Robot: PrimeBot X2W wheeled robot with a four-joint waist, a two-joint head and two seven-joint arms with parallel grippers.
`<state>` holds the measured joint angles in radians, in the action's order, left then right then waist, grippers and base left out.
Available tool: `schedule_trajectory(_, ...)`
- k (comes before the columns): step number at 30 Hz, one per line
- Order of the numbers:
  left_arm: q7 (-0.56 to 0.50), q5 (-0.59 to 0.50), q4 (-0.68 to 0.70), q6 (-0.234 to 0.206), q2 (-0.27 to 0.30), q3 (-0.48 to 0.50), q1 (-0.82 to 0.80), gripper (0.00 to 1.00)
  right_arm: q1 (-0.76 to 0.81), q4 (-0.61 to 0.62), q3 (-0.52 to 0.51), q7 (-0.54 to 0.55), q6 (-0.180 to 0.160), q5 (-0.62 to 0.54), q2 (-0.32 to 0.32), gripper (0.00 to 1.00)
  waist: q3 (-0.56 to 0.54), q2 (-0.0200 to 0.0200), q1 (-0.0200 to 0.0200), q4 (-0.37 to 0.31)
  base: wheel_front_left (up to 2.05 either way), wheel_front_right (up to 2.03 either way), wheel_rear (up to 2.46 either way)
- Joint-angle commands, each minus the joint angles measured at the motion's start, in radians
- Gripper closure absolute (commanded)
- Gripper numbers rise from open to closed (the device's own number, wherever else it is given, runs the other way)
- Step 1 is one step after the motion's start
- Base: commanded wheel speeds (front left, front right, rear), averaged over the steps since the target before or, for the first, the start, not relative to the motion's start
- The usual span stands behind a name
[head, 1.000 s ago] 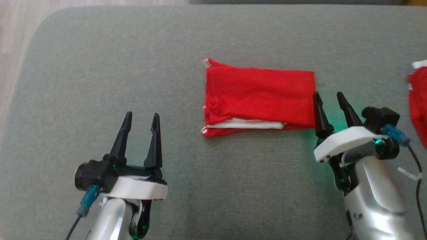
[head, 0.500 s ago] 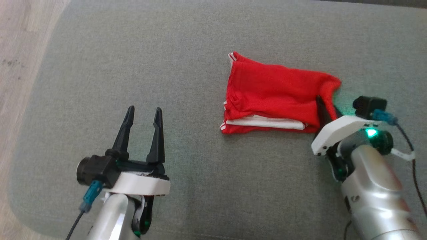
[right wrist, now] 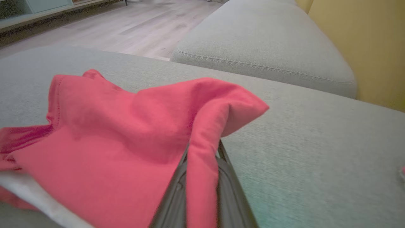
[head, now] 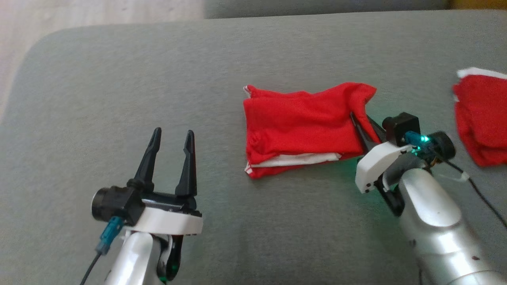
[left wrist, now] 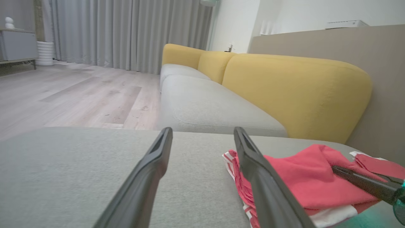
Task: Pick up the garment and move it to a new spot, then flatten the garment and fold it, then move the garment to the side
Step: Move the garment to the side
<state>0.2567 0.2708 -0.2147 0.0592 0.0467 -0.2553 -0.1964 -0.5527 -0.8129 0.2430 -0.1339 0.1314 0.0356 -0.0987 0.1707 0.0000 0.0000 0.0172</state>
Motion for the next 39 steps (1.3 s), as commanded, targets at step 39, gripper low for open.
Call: schedule_trajectory(39,0.005,-0.040,0.031,0.055,0.004,0.087,-0.156,0.00,-0.207,0.025,-0.142,0.105,-0.001,0.019,-0.612,1.00,0.238,0.0000,0.0000,-0.168,0.00,0.00,0.00)
